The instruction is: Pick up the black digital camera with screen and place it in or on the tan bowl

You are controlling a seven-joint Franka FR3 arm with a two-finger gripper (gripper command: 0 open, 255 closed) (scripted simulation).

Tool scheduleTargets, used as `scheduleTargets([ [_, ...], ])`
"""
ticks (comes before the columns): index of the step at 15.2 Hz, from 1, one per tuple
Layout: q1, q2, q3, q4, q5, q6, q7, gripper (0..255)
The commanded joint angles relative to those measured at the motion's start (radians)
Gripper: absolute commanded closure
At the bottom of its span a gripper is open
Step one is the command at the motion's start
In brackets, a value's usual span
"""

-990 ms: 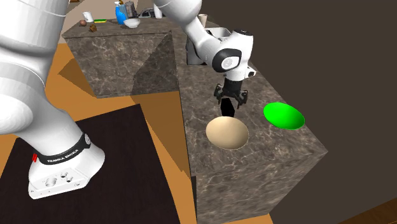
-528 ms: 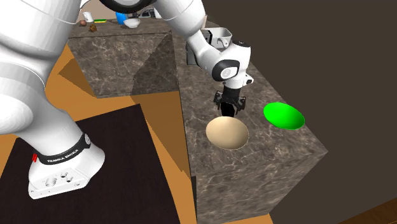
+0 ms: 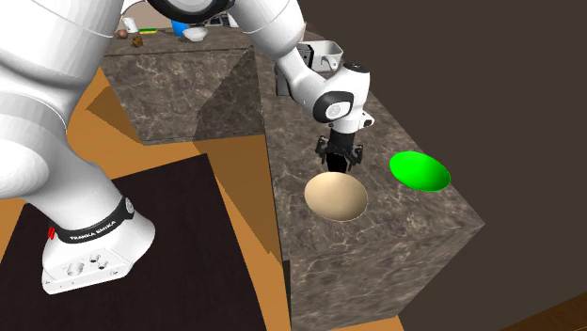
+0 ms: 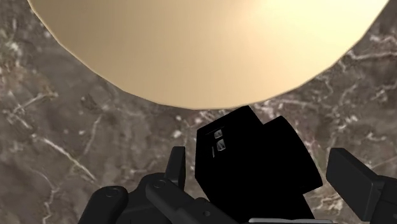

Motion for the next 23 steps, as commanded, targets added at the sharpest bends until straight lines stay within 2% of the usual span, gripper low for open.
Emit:
scheduleTargets([
  [1,0.000,0.000,0.000,0.000,0.000,0.000,0.000,255],
  [10,0.000,0.000,0.000,0.000,0.000,0.000,0.000,255],
  [23,0.003,-0.142,-0.005,-0.038,-0.005,-0.104,0.004,255],
])
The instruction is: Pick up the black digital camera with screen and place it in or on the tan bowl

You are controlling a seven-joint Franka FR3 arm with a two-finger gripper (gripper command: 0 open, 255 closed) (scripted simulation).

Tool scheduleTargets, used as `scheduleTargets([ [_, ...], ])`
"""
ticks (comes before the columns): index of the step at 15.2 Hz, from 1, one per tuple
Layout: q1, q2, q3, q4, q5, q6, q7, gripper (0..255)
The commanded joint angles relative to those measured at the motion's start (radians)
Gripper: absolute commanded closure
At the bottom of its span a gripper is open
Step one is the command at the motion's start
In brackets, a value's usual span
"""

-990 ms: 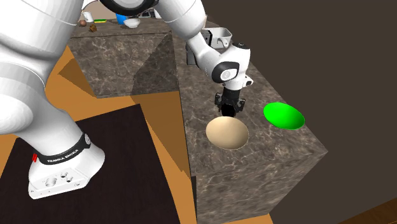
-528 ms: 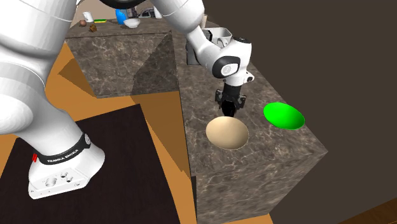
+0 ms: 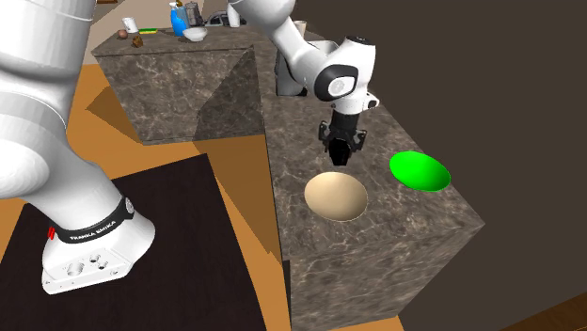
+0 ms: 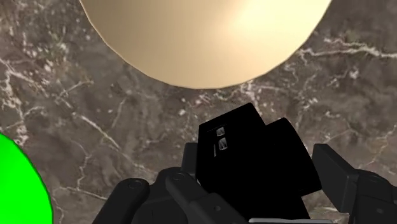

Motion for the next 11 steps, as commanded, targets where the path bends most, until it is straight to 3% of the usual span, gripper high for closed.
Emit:
scheduleTargets([
  [1,0.001,-0.018,-0.001,0.003,-0.001,-0.020,0.002,255],
  [11,0.003,-0.105,-0.003,0.000,-0.005,-0.105,0.005,255],
])
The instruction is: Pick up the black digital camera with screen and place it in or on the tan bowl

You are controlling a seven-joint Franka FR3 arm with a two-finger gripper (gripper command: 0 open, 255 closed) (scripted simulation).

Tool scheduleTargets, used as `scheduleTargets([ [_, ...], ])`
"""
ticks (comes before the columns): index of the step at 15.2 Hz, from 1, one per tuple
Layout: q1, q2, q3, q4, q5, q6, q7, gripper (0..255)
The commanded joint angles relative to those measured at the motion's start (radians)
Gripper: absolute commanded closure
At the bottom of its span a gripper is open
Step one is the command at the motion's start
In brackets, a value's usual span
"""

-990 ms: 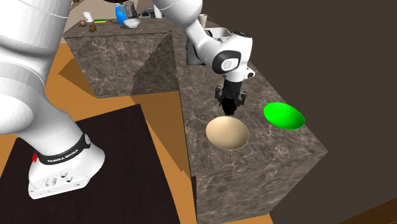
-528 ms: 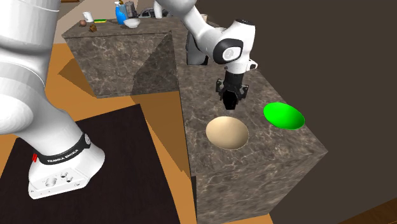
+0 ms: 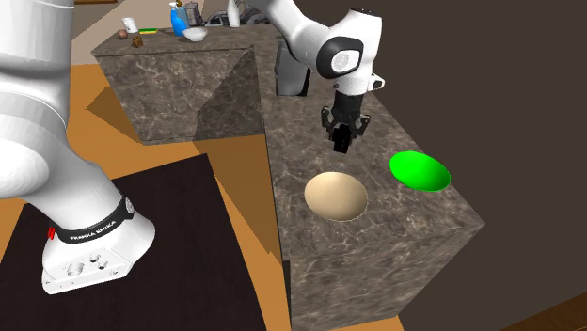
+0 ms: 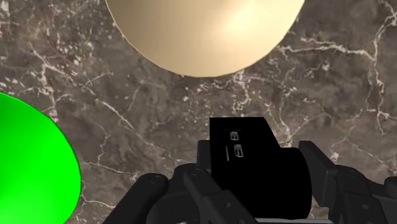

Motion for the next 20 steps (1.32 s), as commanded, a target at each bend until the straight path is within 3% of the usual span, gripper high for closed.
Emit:
scheduleTargets([
  [1,-0.012,-0.024,-0.004,-0.030,0.001,0.006,-0.017,255],
  [12,-0.174,-0.207,-0.062,-0.308,0.017,0.098,-0.251,255],
  [20,-0.179,-0.121,-0.054,-0.310,0.031,0.185,-0.261,255],
])
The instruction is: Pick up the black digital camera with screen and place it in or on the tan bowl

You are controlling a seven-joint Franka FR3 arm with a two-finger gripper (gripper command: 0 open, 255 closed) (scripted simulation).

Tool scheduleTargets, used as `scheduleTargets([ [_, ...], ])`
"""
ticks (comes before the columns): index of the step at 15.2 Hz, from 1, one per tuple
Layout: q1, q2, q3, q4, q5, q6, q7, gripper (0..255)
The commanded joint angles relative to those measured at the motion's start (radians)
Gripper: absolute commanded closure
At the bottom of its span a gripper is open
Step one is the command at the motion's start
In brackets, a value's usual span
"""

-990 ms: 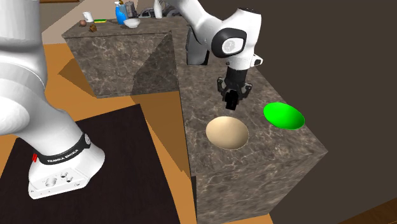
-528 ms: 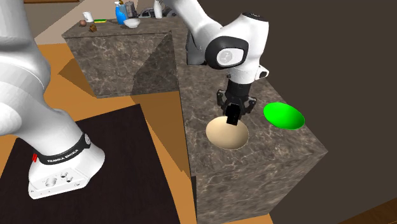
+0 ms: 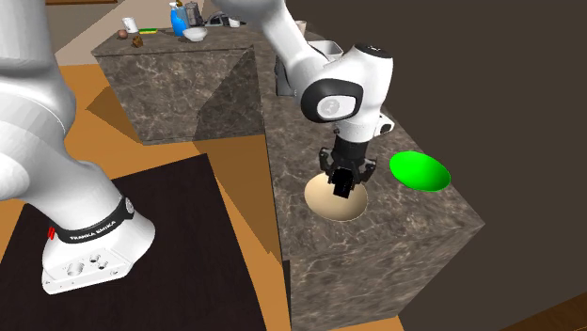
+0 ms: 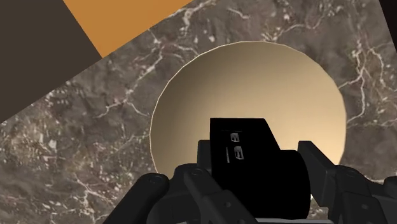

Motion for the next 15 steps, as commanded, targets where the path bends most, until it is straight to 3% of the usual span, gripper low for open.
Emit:
scheduleTargets([
  [1,-0.002,0.021,0.002,0.001,0.003,0.021,-0.003,255],
  [7,-0.007,0.089,0.009,0.009,0.013,0.080,-0.010,255],
  [14,-0.007,0.089,0.009,0.009,0.013,0.080,-0.010,255],
  [15,-0.007,0.089,0.009,0.010,0.013,0.080,-0.010,0],
])
